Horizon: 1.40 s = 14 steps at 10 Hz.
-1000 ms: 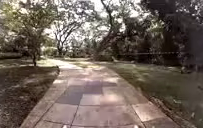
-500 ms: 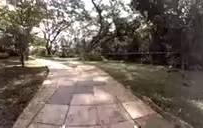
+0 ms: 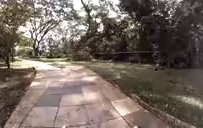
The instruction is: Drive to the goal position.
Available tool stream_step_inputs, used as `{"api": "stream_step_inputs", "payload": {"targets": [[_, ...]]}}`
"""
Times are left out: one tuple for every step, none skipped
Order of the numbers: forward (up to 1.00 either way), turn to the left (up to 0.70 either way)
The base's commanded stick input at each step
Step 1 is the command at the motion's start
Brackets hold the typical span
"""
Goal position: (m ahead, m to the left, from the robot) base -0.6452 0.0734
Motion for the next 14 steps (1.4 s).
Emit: {"api": "stream_step_inputs", "payload": {"targets": [[0.0,-0.45],[0.0,-0.45],[0.0,-0.45],[0.0,-0.45],[0.0,-0.45],[0.0,-0.45],[0.0,-0.45],[0.0,-0.45],[0.0,-0.45],[0.0,-0.45],[0.0,-0.45],[0.0,-0.45],[0.0,-0.45],[0.0,-0.45]]}}
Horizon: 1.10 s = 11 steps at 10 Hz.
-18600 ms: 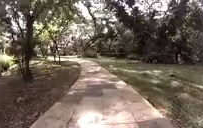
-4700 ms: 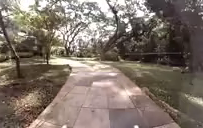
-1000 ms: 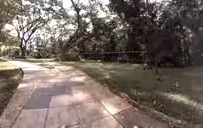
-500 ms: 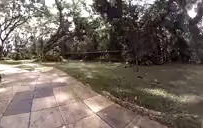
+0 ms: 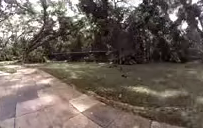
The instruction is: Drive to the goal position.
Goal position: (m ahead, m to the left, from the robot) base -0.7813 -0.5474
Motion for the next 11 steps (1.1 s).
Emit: {"api": "stream_step_inputs", "payload": {"targets": [[0.0,-0.45],[0.0,-0.45],[0.0,-0.45],[0.0,-0.45],[0.0,-0.45],[0.0,-0.45],[0.0,-0.45],[0.0,-0.45],[0.0,-0.45],[0.0,-0.45],[0.0,-0.45]]}}
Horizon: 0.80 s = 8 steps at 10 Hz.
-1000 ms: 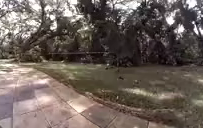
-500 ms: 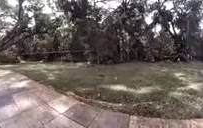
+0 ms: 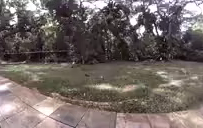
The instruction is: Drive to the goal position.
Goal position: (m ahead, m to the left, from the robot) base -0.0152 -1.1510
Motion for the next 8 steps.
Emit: {"api": "stream_step_inputs", "payload": {"targets": [[0.0,-0.45],[0.0,-0.45],[0.0,-0.45],[0.0,-0.45],[0.0,-0.45],[0.0,-0.45],[0.0,-0.45],[0.0,-0.45]]}}
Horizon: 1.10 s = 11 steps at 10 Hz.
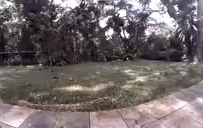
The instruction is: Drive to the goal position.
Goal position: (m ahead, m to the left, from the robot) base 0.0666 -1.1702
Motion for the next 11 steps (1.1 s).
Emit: {"api": "stream_step_inputs", "payload": {"targets": [[0.0,-0.45],[0.0,-0.45],[0.0,-0.45],[0.0,-0.45],[0.0,-0.45],[0.0,-0.45],[0.0,-0.45],[0.0,-0.45],[0.0,-0.45],[0.0,-0.45],[0.0,-0.45]]}}
